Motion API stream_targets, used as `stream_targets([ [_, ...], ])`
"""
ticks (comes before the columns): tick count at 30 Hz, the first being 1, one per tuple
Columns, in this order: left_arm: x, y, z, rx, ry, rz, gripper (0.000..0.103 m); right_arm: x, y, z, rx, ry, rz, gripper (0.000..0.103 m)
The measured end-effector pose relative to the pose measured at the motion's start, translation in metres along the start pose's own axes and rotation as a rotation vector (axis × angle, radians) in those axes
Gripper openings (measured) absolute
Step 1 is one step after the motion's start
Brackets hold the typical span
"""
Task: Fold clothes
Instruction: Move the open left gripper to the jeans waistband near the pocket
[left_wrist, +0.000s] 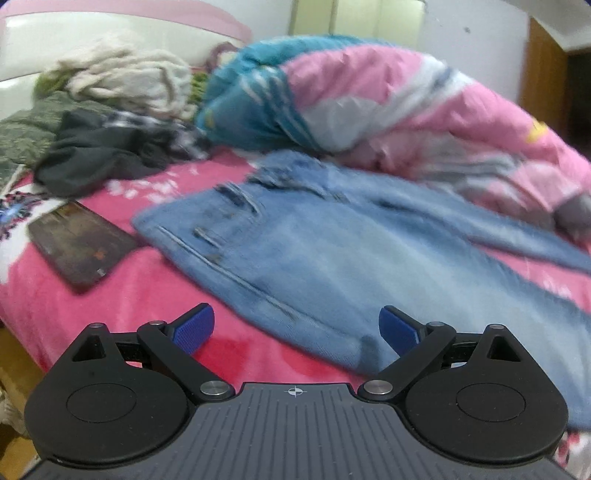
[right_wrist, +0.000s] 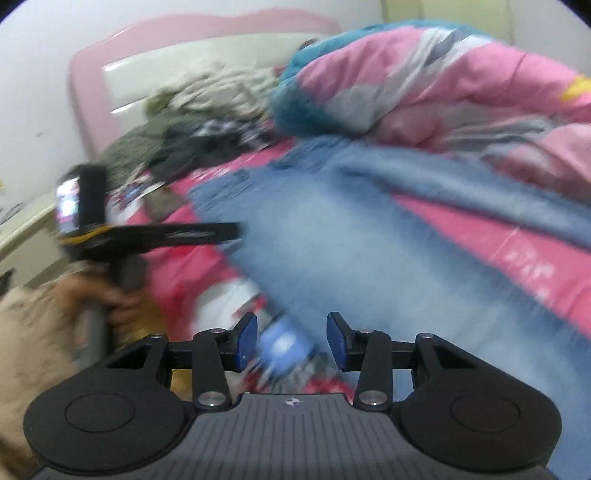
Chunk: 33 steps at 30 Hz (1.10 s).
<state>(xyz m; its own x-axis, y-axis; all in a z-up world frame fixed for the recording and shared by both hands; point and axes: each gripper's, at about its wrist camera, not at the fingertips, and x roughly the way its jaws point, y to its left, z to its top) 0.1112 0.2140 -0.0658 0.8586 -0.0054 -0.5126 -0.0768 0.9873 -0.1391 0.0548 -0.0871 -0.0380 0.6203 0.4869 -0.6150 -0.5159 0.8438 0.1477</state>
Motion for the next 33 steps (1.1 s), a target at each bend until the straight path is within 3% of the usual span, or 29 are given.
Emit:
stream_targets([
  [6,0.037,0.0,0.042,-0.008,0.005,0.104,0.096,0.074,-0.02,0.02,0.088,0.023,-0.051,0.041],
  [8,0.057,-0.004,0.046,-0.002,0.03,0.14,0.088,0.093,-0.018,0.013,0.093,0.04,-0.049,0.041],
  [10,0.072,-0.007,0.042,-0.002,0.055,0.162,0.078,0.092,-0.001,0.007,0.026,0.021,-0.022,0.042],
  [13,0.076,-0.009,0.032,-0.005,0.037,0.189,0.076,0.079,0.017,-0.001,-0.034,0.046,0.153,0.041],
  [14,0.073,-0.01,0.032,0.003,0.032,0.196,0.072,0.076,0.018,0.0,-0.05,0.047,0.178,0.041],
  [17,0.068,-0.008,0.035,-0.02,0.002,0.201,0.06,0.068,0.005,0.012,-0.024,0.002,0.2,0.039],
  [19,0.068,-0.006,0.037,-0.041,0.004,0.207,0.056,0.072,-0.013,0.027,0.031,-0.049,0.135,0.039],
  [21,0.067,-0.006,0.039,-0.048,0.003,0.214,0.055,0.083,-0.029,0.036,0.095,-0.058,0.074,0.039],
  [23,0.067,-0.007,0.04,-0.044,0.0,0.22,0.054,0.099,-0.037,0.038,0.151,-0.03,0.067,0.039],
  [26,0.07,-0.007,0.039,-0.03,0.005,0.22,0.054,0.112,-0.019,0.025,0.13,0.029,0.12,0.039],
  [29,0.069,-0.003,0.04,-0.042,-0.003,0.214,0.054,0.099,0.016,0.014,0.014,0.033,0.259,0.038],
  [32,0.069,0.0,0.04,-0.044,-0.006,0.212,0.055,0.08,0.027,0.01,-0.003,-0.008,0.315,0.038],
  [33,0.069,0.001,0.04,-0.045,-0.007,0.211,0.055,0.077,0.025,0.009,-0.012,-0.023,0.285,0.038],
])
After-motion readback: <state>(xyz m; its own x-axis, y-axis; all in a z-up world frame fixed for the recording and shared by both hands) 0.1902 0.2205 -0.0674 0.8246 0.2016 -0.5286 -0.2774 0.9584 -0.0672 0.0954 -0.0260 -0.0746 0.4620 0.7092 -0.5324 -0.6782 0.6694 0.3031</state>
